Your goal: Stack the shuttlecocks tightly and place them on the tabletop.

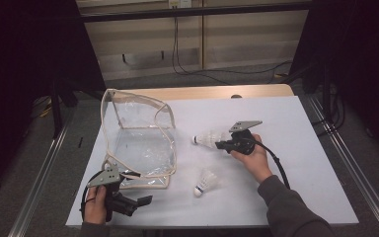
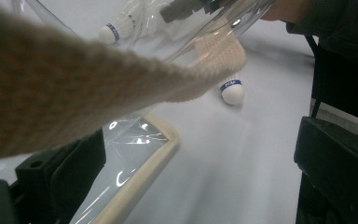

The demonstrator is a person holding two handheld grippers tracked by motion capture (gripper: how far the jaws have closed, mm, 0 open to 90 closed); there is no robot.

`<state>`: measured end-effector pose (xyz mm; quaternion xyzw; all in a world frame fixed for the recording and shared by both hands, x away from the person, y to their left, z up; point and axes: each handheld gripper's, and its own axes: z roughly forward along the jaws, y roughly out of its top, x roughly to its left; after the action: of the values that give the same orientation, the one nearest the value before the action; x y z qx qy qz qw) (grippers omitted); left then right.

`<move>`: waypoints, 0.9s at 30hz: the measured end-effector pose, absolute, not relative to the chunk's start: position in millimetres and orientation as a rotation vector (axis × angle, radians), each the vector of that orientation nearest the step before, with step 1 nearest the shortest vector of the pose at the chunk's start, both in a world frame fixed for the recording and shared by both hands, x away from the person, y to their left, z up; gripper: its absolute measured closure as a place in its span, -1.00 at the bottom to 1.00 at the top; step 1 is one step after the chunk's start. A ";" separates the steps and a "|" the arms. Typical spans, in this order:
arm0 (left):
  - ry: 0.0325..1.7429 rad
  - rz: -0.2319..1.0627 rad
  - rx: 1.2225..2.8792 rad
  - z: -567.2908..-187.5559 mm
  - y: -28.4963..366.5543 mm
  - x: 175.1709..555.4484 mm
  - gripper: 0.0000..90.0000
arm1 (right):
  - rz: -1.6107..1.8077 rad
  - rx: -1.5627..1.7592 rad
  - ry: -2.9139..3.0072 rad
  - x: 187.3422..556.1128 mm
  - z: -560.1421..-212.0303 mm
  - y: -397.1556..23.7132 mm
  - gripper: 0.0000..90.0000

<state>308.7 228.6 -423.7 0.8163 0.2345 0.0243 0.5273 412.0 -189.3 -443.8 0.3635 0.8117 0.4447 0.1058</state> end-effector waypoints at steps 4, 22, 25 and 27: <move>0.562 0.058 1.950 -423.8 228.6 308.8 -0.95 | 1.320 1.052 2.392 412.0 -442.5 -187.7 1.00; 0.561 0.053 1.948 -424.2 228.6 308.7 -0.95 | 1.322 1.044 2.406 415.7 -445.5 -180.8 0.99; 0.561 0.054 1.947 -424.2 228.5 308.8 -0.95 | 1.318 1.069 2.394 416.3 -446.3 -182.4 0.92; 0.561 0.054 1.947 -424.2 228.6 308.7 -0.95 | 1.324 1.081 2.380 416.7 -446.2 -183.1 0.88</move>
<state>308.7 228.6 -424.2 0.8153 0.2348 0.0225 0.5288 416.7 -183.1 -446.2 0.3668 0.8077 0.4494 0.1054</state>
